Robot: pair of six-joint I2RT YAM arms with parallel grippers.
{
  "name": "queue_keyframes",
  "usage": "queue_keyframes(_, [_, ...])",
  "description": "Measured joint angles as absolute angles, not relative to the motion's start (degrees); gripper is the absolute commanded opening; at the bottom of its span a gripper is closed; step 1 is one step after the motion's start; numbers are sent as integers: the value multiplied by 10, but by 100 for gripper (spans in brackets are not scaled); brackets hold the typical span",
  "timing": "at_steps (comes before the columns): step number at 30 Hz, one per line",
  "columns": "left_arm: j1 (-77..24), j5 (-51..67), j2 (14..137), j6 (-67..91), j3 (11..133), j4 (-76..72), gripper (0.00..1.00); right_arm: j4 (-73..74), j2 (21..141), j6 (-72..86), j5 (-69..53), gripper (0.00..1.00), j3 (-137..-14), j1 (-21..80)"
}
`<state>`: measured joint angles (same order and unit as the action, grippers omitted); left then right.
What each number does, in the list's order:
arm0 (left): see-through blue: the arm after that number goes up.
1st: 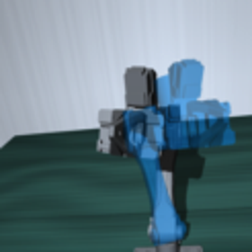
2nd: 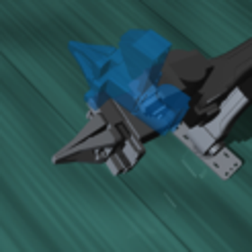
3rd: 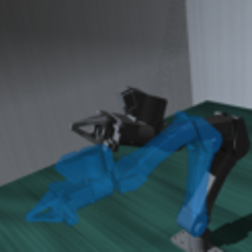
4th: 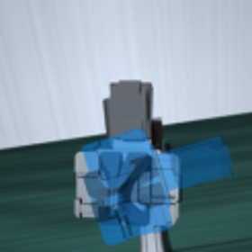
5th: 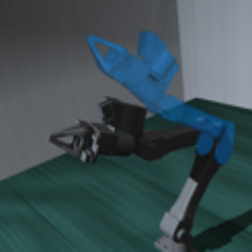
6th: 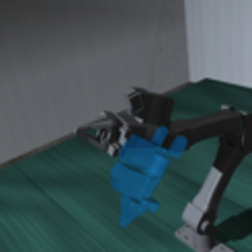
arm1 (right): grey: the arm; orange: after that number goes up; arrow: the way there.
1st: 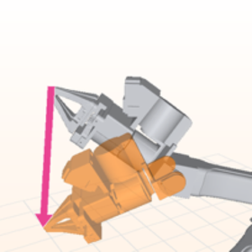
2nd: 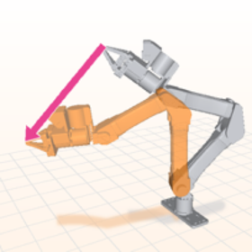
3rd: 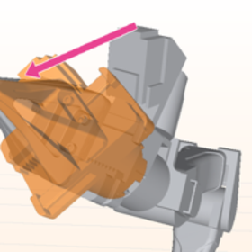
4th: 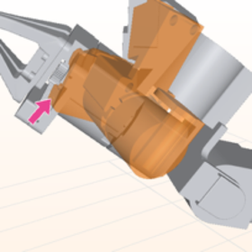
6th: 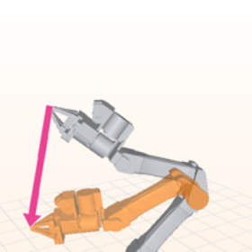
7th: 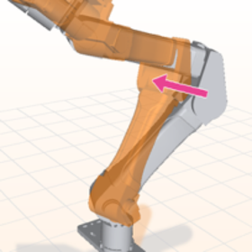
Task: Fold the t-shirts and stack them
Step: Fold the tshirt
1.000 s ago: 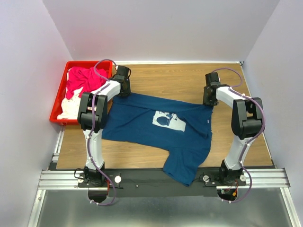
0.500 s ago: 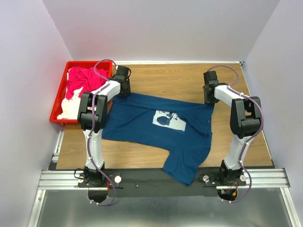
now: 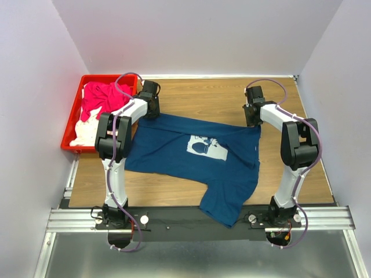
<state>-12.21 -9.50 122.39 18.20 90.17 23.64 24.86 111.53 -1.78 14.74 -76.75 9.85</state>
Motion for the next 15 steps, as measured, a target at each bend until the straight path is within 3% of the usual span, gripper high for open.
queue_keyframes(9, [-122, -95, 1224, 181, 902, 236, 53, 244, 1119, -74, 187, 35, -773, 98])
queue_keyframes(15, [-122, -95, 1224, 180, 902, 236, 53, 230, 1119, -111, 204, 42, -774, 98])
